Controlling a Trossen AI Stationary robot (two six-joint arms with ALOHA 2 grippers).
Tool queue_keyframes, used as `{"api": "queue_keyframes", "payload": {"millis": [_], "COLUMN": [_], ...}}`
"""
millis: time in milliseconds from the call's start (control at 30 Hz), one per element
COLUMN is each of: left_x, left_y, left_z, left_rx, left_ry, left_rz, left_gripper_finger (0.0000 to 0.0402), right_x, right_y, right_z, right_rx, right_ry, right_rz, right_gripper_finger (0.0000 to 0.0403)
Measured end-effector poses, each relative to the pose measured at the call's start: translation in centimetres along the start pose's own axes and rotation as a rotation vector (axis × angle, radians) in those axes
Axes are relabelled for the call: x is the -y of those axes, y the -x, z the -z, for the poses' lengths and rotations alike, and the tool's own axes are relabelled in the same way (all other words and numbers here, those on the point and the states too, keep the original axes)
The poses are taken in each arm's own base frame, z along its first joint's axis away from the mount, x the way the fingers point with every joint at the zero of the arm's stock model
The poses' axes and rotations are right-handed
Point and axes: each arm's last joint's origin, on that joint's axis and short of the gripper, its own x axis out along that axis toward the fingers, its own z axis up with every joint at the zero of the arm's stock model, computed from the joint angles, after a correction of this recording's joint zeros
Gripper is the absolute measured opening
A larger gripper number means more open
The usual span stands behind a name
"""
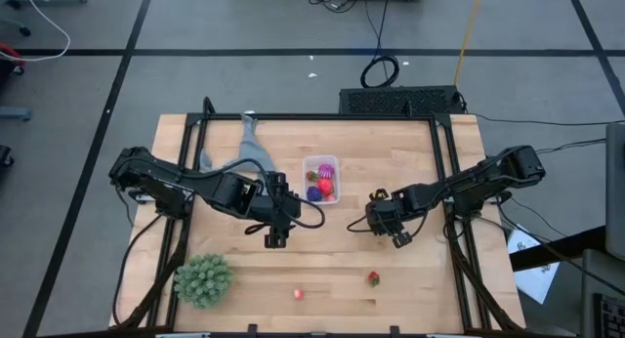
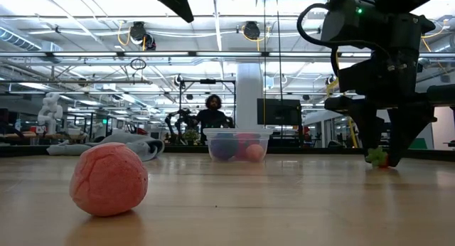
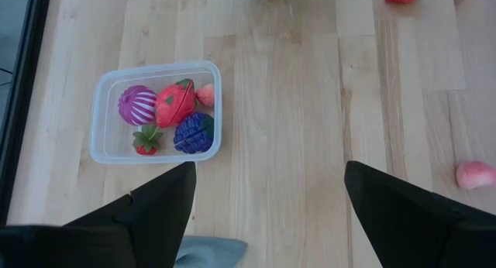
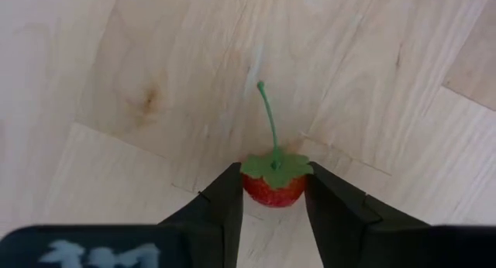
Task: Pick and placing Produce into tupperware
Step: Put the top red strawberry into the transparent bin
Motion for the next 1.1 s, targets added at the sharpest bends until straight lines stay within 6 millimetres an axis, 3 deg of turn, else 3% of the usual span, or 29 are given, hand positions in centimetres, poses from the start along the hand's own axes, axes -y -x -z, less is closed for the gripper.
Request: {"api": "queue_keyframes", "payload": {"millis": [467, 833, 1100], "left_x": [-0.1, -1.6, -4.7], "left_y": [0.0, 0.0, -0.2], "left_z": [0.2, 1.4, 2.5], "left_rx": [-0.020, -0.133, -0.287], "left_ry": [-0.028, -0.057, -0.043], "left_rz": [-0.041, -0.237, -0.360], "left_gripper_finger": [0.0335, 0.0335, 0.0335], "right_x": [0.2, 1.7, 5.2], "right_y": [0.2, 3.2, 6.3], "right_z": [-0.4, -3.9, -6.7], "right_rx": [0.011, 0.124, 0.325], "right_ry": [-0.004, 0.053, 0.021], "right_rz": [0.036, 0.229, 0.396], "right_gripper_finger": [0.0116, 0.0120, 0.0120]}}
